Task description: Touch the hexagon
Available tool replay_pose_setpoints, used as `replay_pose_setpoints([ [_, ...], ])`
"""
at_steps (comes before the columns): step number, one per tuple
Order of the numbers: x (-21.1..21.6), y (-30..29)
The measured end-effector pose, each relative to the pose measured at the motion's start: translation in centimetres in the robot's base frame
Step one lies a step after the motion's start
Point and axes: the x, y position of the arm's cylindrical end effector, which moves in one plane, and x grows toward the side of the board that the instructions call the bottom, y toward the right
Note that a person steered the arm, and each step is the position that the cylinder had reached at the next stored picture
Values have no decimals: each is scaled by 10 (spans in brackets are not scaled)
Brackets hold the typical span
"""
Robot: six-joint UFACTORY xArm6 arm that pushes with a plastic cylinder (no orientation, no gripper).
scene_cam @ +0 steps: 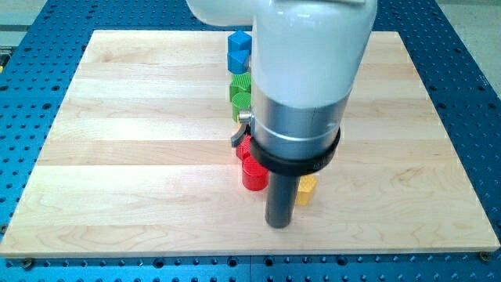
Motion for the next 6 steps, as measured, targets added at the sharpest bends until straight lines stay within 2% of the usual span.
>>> replay_pose_setpoints([
  [1, -22, 40],
  [2, -22, 125],
  [4, -20, 136],
  [6, -30, 77],
])
